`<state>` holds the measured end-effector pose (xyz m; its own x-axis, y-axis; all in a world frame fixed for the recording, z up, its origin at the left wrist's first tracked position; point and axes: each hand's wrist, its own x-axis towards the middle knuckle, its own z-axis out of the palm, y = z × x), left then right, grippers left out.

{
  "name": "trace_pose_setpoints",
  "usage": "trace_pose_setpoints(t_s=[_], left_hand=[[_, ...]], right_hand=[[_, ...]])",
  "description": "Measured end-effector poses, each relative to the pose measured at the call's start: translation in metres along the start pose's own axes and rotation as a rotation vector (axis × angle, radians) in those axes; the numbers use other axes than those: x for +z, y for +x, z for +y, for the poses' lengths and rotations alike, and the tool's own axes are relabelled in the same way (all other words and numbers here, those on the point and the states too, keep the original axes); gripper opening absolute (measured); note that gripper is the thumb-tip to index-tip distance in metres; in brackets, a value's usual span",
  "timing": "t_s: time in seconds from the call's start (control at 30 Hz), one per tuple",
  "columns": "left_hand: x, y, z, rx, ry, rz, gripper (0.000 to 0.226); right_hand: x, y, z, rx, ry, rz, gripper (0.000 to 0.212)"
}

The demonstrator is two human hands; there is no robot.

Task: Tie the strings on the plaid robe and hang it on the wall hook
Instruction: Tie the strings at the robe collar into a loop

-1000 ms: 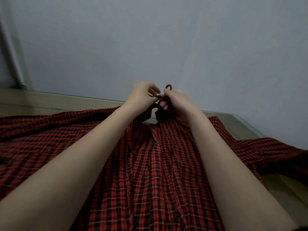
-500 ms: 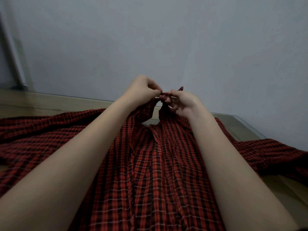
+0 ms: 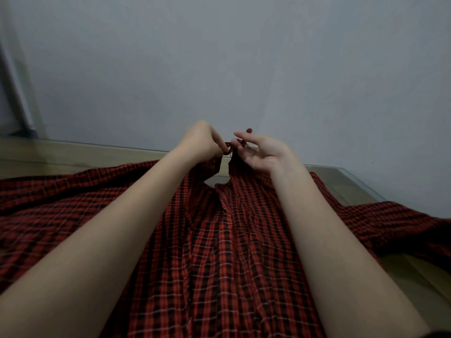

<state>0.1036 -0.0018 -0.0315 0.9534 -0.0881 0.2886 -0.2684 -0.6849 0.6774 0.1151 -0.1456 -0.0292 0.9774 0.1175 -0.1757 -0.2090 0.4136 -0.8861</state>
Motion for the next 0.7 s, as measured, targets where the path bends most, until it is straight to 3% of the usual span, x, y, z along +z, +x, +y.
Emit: trace_pose_setpoints(t_s=[0.07,0.17,0.27,0.33,0.43,0.63,0.7], left_hand=[[0.0,0.0,0.0,-0.018,-0.003,0.023,0.018],[0.0,0.002,0.001,-0.066,-0.242,0.082,0.023],[-0.004,0.003,0.002,-0.147,-0.465,0.096,0.033],[-0.008,0.003,0.003,-0.173,-0.563,0.036,0.031],[-0.01,0.002,0.0,-0.143,-0.587,-0.084,0.03],[-0.009,-0.006,0.002,0.009,-0.815,-0.321,0.018],[-0.01,-0.006,0.003,0.041,-0.841,-0.322,0.017]], right_hand=[[0.001,-0.002,-0.003,-0.029,-0.058,-0.044,0.011],[0.004,-0.01,-0.008,-0.03,-0.116,-0.123,0.007],[0.008,-0.018,-0.01,-0.031,-0.122,-0.121,0.03],[0.011,-0.021,-0.011,-0.051,-0.17,-0.099,0.047],[0.014,-0.022,-0.013,-0.095,-0.277,-0.056,0.056],[0.017,-0.022,-0.016,-0.171,-0.462,0.014,0.044],[0.017,-0.022,-0.016,-0.192,-0.483,0.006,0.04]])
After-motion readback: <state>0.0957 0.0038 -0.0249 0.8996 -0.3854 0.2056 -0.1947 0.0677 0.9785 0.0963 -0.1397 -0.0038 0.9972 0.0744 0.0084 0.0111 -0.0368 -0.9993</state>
